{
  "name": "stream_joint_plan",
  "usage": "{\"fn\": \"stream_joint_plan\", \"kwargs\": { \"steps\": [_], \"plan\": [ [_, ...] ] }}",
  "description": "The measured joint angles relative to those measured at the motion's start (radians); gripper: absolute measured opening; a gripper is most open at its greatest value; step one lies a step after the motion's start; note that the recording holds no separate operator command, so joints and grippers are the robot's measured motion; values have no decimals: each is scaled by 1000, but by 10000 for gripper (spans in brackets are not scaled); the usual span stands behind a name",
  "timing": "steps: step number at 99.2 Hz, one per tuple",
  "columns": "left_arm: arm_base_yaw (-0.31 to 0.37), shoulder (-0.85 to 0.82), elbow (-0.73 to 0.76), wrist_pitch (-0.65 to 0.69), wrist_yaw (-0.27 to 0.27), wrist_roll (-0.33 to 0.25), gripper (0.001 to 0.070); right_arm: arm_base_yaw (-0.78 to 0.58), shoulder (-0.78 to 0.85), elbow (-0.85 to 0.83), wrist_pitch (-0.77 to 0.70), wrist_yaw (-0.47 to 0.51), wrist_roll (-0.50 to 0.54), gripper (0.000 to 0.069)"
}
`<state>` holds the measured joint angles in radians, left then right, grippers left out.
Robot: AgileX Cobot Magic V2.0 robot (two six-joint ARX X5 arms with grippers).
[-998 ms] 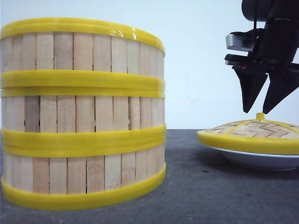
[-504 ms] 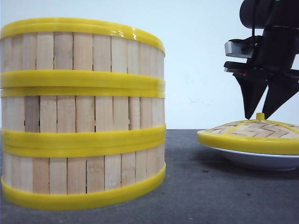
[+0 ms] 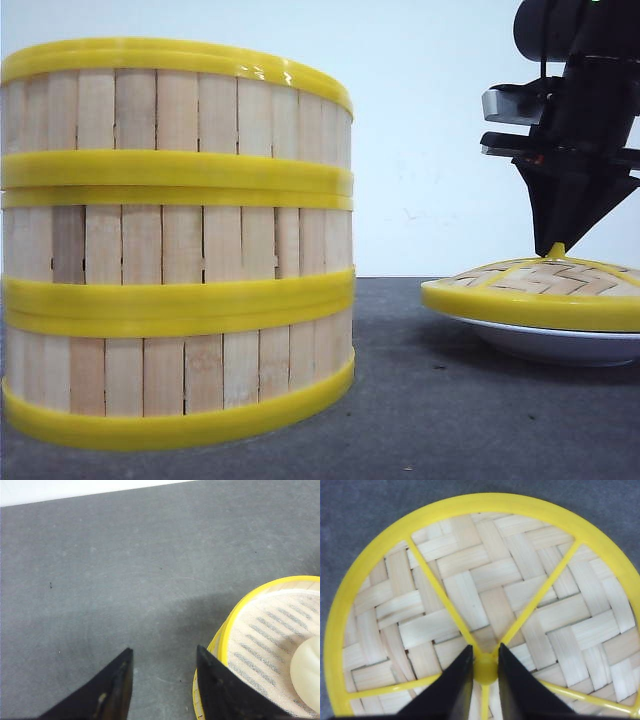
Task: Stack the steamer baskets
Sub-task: 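Lower the right gripper and pinch the lid's yellow center knob, then lift the lid off the white plate and carry it over the stack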
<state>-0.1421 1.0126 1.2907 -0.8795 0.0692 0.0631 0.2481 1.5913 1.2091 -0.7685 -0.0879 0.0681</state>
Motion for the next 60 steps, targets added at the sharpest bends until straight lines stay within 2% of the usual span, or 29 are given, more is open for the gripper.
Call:
{"fn": "stream_joint_plan", "kwargs": {
  "steps": [12,25,39,60],
  "plan": [
    [0,0,0,0,0,0,229,0,0,66,-90,-19,-2,56],
    [0,0,0,1,0,0,229,9,-5,221,-198,-35,-23,56],
    [0,0,0,1,0,0,229,44,-12,412,-300,-97,-53,56],
    [0,0,0,1,0,0,229,141,-13,626,-359,-238,-65,56]
  ]
}}
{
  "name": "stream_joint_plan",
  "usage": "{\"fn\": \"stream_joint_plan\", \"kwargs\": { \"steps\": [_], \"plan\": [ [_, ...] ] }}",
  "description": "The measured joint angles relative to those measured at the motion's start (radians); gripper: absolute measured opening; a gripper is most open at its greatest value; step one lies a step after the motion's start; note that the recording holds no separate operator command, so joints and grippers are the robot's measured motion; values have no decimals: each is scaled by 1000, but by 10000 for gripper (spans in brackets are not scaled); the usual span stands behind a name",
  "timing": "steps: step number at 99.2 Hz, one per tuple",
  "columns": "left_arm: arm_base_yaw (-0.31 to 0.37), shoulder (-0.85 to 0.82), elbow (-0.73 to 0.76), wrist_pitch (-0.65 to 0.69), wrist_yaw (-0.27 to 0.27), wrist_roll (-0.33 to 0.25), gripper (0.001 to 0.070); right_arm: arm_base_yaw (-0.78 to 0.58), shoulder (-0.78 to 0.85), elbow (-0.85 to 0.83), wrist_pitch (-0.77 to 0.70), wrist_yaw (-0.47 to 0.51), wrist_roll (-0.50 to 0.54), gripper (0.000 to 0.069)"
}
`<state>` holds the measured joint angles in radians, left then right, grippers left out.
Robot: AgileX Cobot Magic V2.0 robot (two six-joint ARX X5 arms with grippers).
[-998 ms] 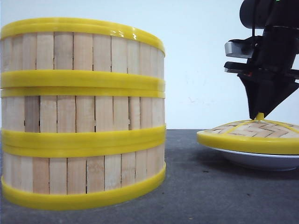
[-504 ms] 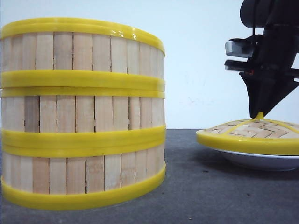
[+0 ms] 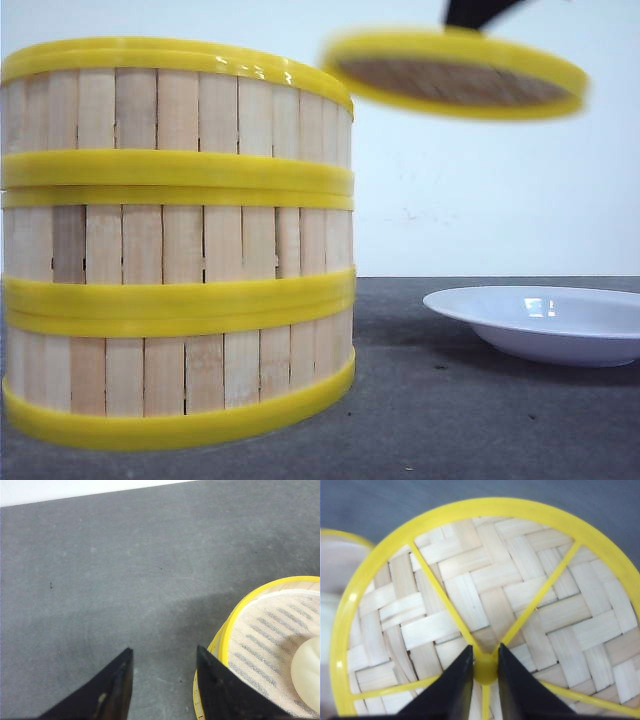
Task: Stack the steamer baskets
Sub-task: 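Lift the lid off the white plate and carry it over the stack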
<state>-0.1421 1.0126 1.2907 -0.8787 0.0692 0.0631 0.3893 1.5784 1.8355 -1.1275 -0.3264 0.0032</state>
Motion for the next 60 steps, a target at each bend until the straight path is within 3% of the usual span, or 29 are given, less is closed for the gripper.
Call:
{"fn": "stream_joint_plan", "kwargs": {
  "steps": [36,60],
  "plan": [
    [0,0,0,0,0,0,229,290,-1,64,63,-7,0,56],
    [0,0,0,0,0,0,229,404,23,68,137,44,-1,55]
  ]
}}
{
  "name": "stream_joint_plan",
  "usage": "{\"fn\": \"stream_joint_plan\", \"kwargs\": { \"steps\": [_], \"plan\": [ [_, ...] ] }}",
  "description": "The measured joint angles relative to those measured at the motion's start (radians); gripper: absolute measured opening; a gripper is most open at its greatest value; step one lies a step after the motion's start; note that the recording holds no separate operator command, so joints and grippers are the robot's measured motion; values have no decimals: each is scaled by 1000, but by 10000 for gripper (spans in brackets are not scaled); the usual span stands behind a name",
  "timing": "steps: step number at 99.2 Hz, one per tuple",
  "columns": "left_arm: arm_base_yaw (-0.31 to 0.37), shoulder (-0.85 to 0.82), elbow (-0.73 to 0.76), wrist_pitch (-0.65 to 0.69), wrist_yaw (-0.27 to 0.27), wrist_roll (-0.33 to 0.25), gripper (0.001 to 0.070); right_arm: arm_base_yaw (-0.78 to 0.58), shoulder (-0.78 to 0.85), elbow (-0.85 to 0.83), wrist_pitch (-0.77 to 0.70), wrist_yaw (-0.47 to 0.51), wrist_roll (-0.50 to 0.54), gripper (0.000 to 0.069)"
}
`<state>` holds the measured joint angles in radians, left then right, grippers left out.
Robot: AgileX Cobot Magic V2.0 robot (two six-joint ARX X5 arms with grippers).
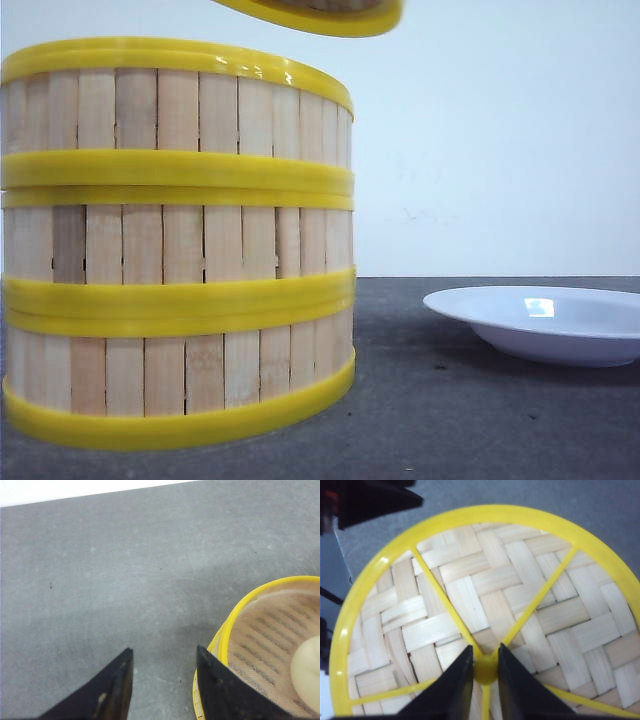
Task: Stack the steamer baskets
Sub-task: 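Lift the lid off the white plate and carry it over the stack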
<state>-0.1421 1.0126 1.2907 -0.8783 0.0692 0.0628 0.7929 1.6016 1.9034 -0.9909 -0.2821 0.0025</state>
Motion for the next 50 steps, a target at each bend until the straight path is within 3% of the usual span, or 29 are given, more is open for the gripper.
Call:
{"fn": "stream_joint_plan", "kwargs": {
  "steps": [50],
  "plan": [
    [0,0,0,0,0,0,229,26,112,0,6,24,-6,55]
  ]
}}
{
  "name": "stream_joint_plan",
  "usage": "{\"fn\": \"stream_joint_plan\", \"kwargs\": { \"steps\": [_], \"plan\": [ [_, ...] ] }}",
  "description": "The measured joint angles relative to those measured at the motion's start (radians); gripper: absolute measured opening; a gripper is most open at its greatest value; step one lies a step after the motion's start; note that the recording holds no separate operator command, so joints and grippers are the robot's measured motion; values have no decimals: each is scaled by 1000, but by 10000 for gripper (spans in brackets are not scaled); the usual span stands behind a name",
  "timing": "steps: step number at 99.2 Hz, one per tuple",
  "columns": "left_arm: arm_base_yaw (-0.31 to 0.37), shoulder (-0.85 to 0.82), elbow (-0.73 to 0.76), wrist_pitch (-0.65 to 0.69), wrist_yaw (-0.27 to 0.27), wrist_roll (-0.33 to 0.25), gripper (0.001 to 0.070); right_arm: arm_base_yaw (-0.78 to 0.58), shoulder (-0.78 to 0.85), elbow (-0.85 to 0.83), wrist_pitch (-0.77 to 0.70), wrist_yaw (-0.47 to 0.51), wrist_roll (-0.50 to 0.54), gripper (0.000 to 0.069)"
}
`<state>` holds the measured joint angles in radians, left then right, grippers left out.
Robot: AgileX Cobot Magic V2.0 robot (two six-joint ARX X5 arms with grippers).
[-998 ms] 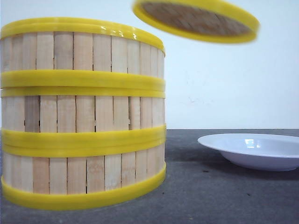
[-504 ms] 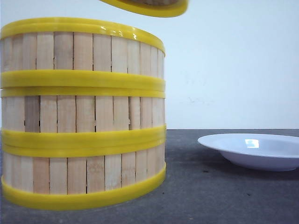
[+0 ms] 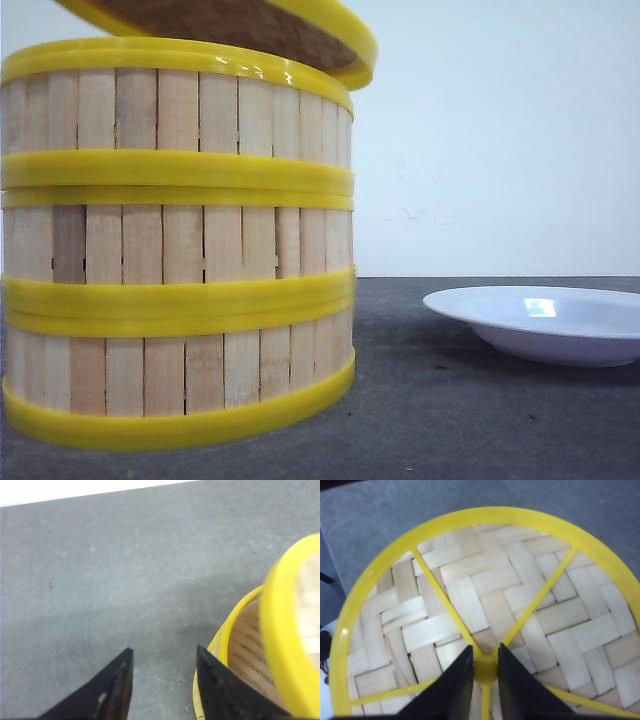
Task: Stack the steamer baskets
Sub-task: 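Lift the lid off the white plate and carry it over the stack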
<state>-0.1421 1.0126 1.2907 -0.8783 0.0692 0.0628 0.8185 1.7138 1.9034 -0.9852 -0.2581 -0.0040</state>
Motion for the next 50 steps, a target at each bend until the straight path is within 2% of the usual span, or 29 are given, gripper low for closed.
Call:
{"fn": "stream_joint_plan", "kwargs": {
  "steps": [50],
  "plan": [
    [0,1,0,0,0,0,229,26,75,1,5,0,-16,55]
  ]
}}
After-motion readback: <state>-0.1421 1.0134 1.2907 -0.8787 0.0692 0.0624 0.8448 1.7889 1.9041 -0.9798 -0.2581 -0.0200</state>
